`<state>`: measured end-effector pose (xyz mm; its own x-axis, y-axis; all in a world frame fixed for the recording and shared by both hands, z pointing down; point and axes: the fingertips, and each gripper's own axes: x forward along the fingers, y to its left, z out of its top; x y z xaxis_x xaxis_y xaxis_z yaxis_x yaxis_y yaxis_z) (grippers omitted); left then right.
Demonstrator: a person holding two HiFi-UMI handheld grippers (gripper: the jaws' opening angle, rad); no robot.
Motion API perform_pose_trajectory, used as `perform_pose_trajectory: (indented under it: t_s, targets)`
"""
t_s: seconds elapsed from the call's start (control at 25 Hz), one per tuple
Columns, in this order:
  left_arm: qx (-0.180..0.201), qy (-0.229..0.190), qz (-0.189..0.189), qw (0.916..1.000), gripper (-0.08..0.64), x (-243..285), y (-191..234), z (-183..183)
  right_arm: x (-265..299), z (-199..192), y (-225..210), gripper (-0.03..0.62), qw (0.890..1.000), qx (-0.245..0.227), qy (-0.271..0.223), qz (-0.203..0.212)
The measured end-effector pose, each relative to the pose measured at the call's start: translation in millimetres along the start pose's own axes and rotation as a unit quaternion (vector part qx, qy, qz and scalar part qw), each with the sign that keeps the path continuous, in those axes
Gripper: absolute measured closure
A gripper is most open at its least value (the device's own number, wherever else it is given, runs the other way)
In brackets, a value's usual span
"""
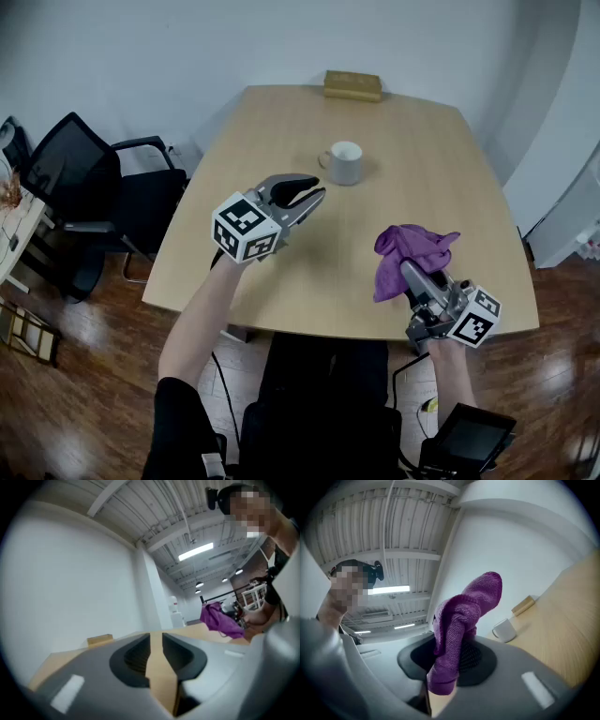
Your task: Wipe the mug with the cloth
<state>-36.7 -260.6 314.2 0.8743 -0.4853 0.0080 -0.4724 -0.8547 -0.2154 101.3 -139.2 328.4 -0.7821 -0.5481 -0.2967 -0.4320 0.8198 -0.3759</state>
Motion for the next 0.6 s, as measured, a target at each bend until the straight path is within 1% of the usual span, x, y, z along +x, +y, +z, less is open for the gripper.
perform_pose_trajectory:
  t_s: [0.08, 0.16, 0.24, 0.32, 0.44, 0.6]
  targets:
    - [0.013, 0.047, 0.010, 0.9988, 0.463, 6.3, 5.5, -25.4, -5.1, -5.6, 3.0, 0.500, 1.000, -0.007, 0.003, -0.005]
    - [0.023, 0.094, 0.020, 0.9951, 0.446, 17.6, 25.3, -51.1, 2.4, -4.8, -6.7, 0.500, 1.000, -0.013, 0.011, -0.009]
    - [0.021, 0.131, 0.026, 0.9908, 0.436, 37.6, 64.6, -74.1, 28.4, 5.0, -35.8, 0.500, 1.000, -0.014, 0.023, -0.011]
    - [0.011, 0.156, 0.022, 0.9875, 0.403, 57.7, 99.7, -95.0, 53.0, 11.9, -65.8, 0.500, 0.999, -0.006, 0.036, -0.011]
    - [-0.007, 0.170, 0.002, 0.9855, 0.337, 74.8, 118.2, -119.3, 61.9, 4.5, -84.7, 0.500, 0.998, 0.022, 0.051, -0.009]
    - [-0.033, 0.156, -0.026, 0.9869, 0.327, 89.6, 129.0, -129.7, 59.0, 0.0, -89.2, 0.500, 0.998, 0.029, 0.058, -0.009]
